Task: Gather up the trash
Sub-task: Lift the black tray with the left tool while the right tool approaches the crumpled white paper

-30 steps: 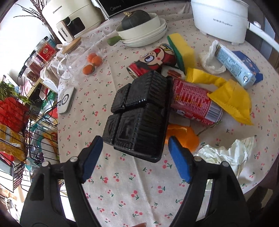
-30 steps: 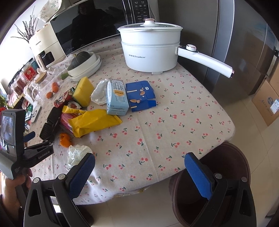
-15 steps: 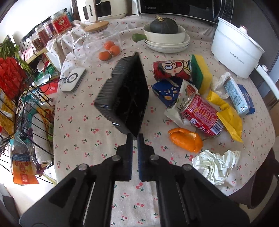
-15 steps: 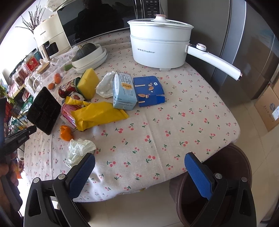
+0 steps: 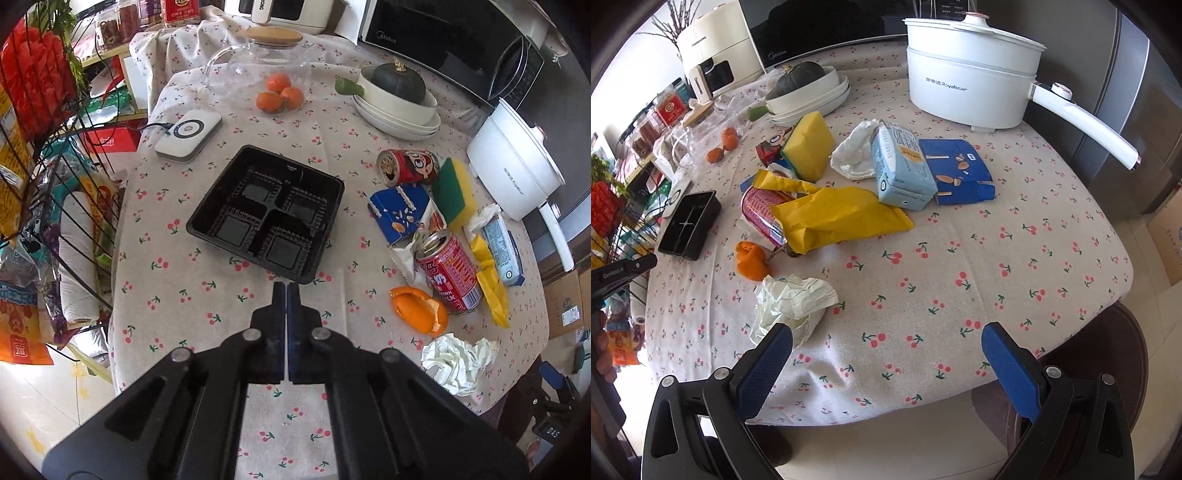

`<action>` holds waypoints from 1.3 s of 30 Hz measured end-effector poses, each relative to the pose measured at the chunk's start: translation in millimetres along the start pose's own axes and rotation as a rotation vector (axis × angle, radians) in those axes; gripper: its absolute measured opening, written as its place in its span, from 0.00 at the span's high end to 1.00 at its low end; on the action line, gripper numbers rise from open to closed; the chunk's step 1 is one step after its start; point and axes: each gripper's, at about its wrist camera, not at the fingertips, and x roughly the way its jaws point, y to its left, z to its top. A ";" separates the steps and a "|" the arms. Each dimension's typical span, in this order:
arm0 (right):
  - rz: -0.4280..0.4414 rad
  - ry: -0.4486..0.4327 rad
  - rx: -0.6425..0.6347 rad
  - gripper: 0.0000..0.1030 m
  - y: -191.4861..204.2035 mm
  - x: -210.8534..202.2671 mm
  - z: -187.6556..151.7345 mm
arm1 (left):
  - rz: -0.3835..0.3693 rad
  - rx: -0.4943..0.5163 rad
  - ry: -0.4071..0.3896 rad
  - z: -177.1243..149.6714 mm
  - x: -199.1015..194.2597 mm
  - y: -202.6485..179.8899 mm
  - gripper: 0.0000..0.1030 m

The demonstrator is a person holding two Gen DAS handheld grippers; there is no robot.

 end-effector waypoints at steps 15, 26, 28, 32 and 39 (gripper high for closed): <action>0.042 0.052 0.070 0.00 5.7 28.3 12.2 | 0.056 0.167 -0.003 19.5 49.2 -23.7 0.42; 0.046 0.061 0.069 0.00 3.0 32.0 19.7 | -0.033 0.079 0.077 42.1 59.4 7.5 0.29; 0.046 0.065 0.068 0.00 3.1 33.3 20.0 | -0.015 0.108 0.089 38.8 63.6 3.2 0.29; 0.054 0.072 0.070 0.00 4.0 34.9 19.7 | -0.016 0.130 0.076 36.9 61.7 -5.4 0.29; 0.058 0.077 0.055 0.00 6.8 34.3 17.0 | 0.044 0.188 0.111 30.0 76.7 -22.9 0.29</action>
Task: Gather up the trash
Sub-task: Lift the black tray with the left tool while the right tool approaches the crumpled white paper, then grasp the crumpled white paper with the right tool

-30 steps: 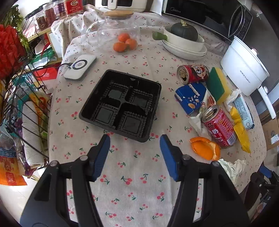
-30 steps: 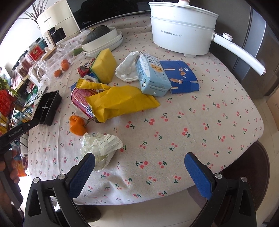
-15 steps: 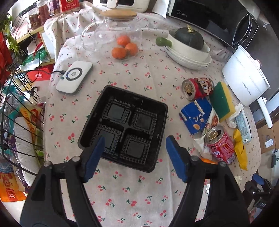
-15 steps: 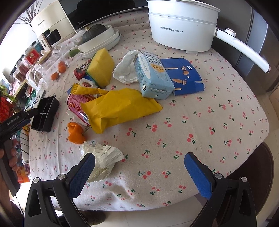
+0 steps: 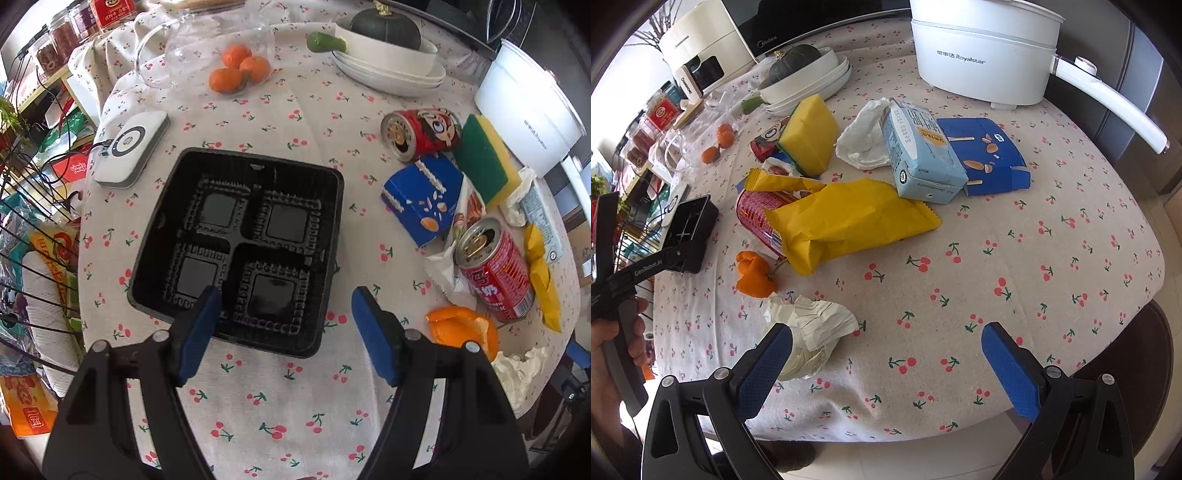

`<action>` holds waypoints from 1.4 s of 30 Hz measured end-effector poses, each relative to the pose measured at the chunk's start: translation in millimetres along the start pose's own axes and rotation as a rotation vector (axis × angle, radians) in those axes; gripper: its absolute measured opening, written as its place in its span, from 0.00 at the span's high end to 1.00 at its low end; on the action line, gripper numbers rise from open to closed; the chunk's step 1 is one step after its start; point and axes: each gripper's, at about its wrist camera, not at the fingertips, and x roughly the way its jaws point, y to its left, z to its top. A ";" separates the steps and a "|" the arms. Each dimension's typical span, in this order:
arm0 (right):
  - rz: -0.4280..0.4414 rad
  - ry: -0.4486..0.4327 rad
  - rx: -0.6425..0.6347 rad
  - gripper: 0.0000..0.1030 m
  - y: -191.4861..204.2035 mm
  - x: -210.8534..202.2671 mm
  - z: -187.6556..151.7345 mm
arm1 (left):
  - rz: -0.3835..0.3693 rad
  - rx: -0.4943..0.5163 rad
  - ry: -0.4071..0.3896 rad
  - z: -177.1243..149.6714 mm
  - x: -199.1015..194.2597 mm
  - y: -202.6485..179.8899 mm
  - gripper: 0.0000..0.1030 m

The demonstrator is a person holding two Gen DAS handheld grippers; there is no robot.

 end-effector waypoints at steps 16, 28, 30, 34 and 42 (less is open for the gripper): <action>0.009 -0.031 -0.034 0.00 12.7 -6.9 -0.4 | 0.013 0.014 0.027 -28.6 -26.2 2.6 0.91; 0.033 0.030 -0.074 0.04 39.0 25.8 -3.6 | -0.077 -0.144 -0.061 -11.6 -31.1 48.0 0.15; 0.021 0.052 -0.108 0.20 47.3 37.0 -4.0 | -0.066 -0.131 -0.058 -9.8 -27.3 46.1 0.15; 0.047 0.043 -0.200 0.73 65.0 39.2 -4.1 | -0.045 -0.105 -0.034 -10.1 -20.8 39.7 0.15; 0.054 0.036 -0.235 0.77 64.8 25.7 -8.2 | 0.013 -0.082 -0.034 -11.3 -17.4 42.5 0.15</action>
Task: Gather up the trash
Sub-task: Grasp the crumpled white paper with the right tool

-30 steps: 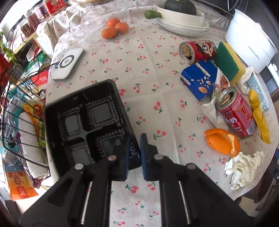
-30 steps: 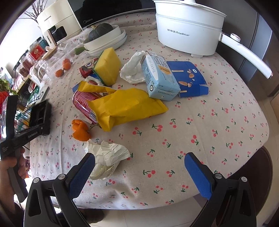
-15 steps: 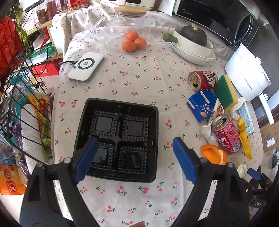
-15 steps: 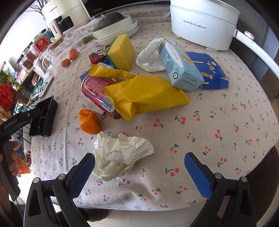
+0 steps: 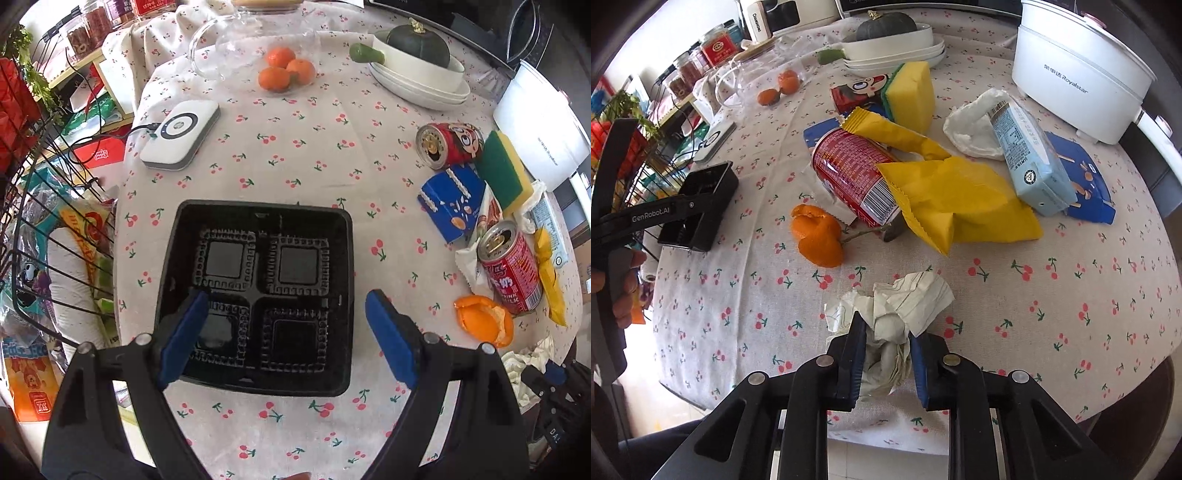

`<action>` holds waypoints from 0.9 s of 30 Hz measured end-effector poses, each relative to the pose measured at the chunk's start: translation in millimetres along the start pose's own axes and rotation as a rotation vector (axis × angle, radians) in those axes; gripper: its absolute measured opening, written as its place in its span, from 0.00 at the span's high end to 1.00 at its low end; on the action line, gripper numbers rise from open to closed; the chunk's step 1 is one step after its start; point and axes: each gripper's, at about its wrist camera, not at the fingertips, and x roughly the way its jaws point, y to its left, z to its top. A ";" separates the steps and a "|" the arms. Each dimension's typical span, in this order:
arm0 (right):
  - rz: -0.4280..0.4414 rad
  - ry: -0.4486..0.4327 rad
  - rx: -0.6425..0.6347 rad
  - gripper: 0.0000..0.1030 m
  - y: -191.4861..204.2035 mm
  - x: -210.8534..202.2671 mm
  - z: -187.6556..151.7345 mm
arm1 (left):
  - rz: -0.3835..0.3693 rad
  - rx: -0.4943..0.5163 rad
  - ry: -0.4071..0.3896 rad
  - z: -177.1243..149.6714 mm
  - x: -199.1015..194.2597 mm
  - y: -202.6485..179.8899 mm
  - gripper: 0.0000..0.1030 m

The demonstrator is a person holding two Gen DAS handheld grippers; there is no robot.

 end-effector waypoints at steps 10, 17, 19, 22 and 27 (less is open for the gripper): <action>0.038 -0.020 0.031 0.77 -19.2 -24.7 -6.8 | 0.058 0.062 -0.012 4.7 16.8 -14.2 0.15; 0.028 -0.034 0.043 0.77 -27.5 -33.4 -9.5 | 0.084 0.029 0.052 2.5 33.0 -15.1 0.41; 0.024 -0.040 0.044 0.77 -30.9 -37.4 -11.4 | 0.101 0.035 0.053 2.4 31.5 -18.2 0.43; 0.015 -0.053 0.044 0.77 -34.7 -44.0 -14.1 | 0.117 0.066 0.052 -3.2 28.9 -24.3 0.44; 0.009 -0.088 0.052 0.77 -45.1 -62.5 -20.9 | 0.093 0.101 0.031 -13.3 5.3 -33.7 0.44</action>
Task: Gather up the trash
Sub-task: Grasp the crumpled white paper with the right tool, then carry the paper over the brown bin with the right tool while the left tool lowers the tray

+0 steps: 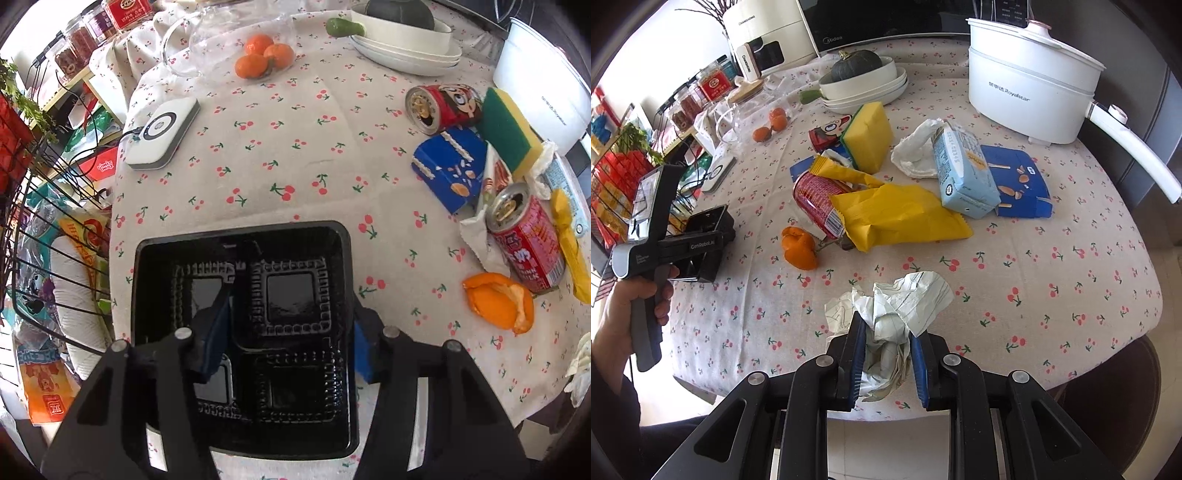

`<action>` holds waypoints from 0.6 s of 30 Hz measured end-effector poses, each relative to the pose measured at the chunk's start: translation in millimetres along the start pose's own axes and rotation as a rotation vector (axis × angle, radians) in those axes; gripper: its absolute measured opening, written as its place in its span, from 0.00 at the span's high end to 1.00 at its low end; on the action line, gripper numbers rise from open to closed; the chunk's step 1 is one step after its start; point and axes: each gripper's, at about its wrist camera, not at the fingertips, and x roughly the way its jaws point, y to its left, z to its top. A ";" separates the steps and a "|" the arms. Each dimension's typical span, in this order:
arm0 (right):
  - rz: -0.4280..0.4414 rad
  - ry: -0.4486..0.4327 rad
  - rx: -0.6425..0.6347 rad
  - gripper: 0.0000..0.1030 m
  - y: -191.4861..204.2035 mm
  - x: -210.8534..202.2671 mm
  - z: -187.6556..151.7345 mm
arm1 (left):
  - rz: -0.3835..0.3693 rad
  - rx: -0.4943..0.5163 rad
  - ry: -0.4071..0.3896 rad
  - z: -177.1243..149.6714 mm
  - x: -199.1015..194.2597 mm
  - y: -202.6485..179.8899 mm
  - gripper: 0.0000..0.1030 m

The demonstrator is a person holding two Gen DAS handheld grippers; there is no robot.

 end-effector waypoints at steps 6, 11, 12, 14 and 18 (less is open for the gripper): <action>-0.010 -0.052 0.021 0.77 -21.4 -32.4 -13.2 | -0.046 0.062 -0.063 -15.3 -39.7 -14.8 0.44; -0.029 -0.091 0.054 0.77 -47.0 -60.4 -32.6 | -0.086 0.117 -0.097 -28.1 -67.5 -38.0 0.44; -0.034 -0.098 0.063 0.77 -52.7 -65.7 -37.2 | -0.095 0.131 -0.105 -30.8 -73.1 -44.5 0.44; -0.041 -0.110 0.080 0.77 -64.3 -75.7 -46.4 | -0.116 0.159 -0.120 -36.9 -83.4 -58.7 0.44; -0.060 -0.130 0.121 0.77 -87.2 -92.3 -64.6 | -0.164 0.227 -0.157 -52.2 -105.7 -94.2 0.44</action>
